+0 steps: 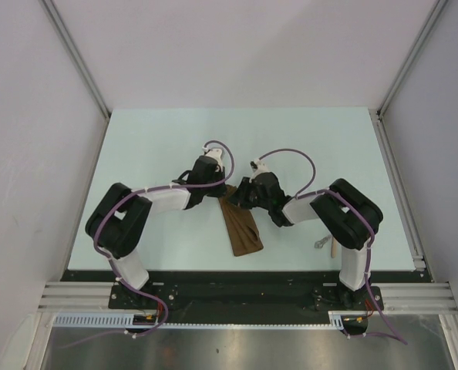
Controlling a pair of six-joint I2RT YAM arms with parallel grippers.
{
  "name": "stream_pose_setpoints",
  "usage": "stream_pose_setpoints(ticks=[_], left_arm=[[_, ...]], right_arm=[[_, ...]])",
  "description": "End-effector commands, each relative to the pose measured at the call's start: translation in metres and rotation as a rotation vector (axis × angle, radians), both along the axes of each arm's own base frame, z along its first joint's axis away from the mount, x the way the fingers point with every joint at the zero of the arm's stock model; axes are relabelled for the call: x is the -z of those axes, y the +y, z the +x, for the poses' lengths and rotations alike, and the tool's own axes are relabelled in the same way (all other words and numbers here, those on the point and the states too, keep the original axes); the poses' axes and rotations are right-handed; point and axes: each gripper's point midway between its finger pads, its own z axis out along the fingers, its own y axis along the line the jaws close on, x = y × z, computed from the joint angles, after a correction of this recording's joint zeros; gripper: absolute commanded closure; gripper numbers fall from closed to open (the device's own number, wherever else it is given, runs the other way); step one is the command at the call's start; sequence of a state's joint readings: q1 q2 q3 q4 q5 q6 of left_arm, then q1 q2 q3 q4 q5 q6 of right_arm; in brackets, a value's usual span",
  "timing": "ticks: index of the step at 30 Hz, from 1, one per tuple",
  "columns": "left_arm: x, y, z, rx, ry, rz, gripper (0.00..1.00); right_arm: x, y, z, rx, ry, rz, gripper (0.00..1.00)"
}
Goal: Fold the napkin into a case and place the utensils inside
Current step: Stuff the smaller-rectangle-folded napkin at the center of the board.
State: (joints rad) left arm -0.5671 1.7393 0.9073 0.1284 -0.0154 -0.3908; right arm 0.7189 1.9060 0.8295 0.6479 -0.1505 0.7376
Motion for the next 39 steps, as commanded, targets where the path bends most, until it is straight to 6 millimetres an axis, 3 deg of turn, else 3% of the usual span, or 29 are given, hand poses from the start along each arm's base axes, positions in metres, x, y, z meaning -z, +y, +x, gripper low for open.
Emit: stream_pose_setpoints(ticks=[1, 4, 9, 15, 23, 28, 29, 30, 34, 39], left_arm=[[-0.031, -0.01, 0.01, 0.016, -0.079, -0.046, 1.0], [-0.044, -0.012, 0.005, 0.028, -0.096, -0.086, 1.0], [-0.045, -0.012, 0.002, 0.027, -0.09, -0.097, 1.0], [-0.033, -0.014, -0.004, 0.04, -0.058, -0.11, 1.0], [-0.014, -0.013, -0.016, 0.027, -0.02, -0.13, 1.0], [-0.01, -0.012, -0.017, 0.021, -0.012, -0.131, 1.0], [-0.011, -0.013, -0.016, 0.022, -0.014, -0.133, 1.0], [-0.01, -0.013, -0.017, 0.024, -0.011, -0.131, 1.0], [-0.008, -0.01, -0.015, 0.015, -0.004, -0.116, 1.0], [-0.007, -0.009, -0.015, 0.012, -0.004, -0.117, 1.0]], right_arm=[[-0.013, 0.005, 0.016, 0.007, -0.026, 0.045, 0.89], [-0.011, 0.006, 0.018, 0.004, -0.019, 0.048, 0.89], [-0.007, 0.011, 0.022, -0.001, -0.001, 0.07, 0.92], [-0.004, 0.021, 0.02, -0.02, 0.013, 0.119, 1.0], [-0.015, 0.038, 0.031, -0.007, 0.053, 0.258, 1.0], [-0.005, 0.045, 0.033, 0.016, 0.136, 0.333, 1.0], [-0.013, 0.045, 0.033, 0.018, 0.126, 0.379, 1.0], [-0.009, 0.041, 0.03, 0.028, 0.14, 0.383, 1.0], [-0.024, 0.03, 0.028, 0.024, 0.138, 0.386, 1.0], [-0.014, 0.007, 0.02, 0.017, 0.149, 0.221, 1.0]])
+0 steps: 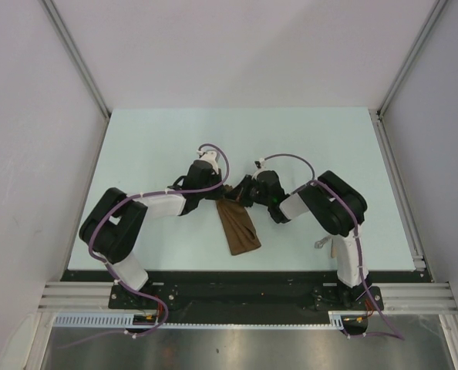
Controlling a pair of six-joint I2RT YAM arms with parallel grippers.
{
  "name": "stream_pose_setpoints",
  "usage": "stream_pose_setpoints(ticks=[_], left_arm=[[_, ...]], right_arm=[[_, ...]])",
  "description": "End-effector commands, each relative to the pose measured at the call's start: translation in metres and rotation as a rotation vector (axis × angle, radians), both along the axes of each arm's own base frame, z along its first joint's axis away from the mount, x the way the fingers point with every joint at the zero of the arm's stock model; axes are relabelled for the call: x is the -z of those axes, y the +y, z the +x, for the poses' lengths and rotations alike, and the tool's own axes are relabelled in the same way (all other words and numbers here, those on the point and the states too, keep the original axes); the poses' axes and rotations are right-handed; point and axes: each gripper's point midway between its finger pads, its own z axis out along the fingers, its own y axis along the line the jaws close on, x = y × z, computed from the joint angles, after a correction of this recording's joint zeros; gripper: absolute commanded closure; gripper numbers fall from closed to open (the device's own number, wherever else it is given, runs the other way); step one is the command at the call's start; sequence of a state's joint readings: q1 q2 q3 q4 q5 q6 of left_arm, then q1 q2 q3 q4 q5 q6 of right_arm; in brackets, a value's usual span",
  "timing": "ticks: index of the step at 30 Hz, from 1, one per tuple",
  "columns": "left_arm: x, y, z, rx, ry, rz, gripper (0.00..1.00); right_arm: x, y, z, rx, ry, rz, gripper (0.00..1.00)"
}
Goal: Fold the napkin into a case and place the utensils inside
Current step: Stuff the smaller-rectangle-folded napkin at the center of the board.
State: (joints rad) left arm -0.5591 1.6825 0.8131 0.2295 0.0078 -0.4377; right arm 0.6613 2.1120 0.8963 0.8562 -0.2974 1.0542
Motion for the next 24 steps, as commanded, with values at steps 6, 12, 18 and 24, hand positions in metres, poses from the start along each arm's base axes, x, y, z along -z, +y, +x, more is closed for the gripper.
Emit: stream_pose_setpoints(ticks=[6, 12, 18, 24], left_arm=[[0.0, -0.014, -0.009, 0.044, 0.031, -0.047, 1.0], [0.0, -0.013, -0.009, 0.041, 0.03, -0.046, 1.0], [-0.003, -0.012, -0.009, 0.036, 0.025, -0.052, 1.0], [-0.003, -0.012, -0.009, 0.036, 0.023, -0.054, 1.0]], right_arm=[[-0.031, -0.04, -0.002, -0.01, -0.069, -0.124, 1.0], [-0.025, -0.039, -0.01, -0.056, -0.084, -0.134, 1.0], [-0.026, -0.016, -0.01, -0.082, -0.087, -0.07, 1.0], [-0.02, 0.004, -0.006, -0.092, -0.066, -0.022, 1.0]])
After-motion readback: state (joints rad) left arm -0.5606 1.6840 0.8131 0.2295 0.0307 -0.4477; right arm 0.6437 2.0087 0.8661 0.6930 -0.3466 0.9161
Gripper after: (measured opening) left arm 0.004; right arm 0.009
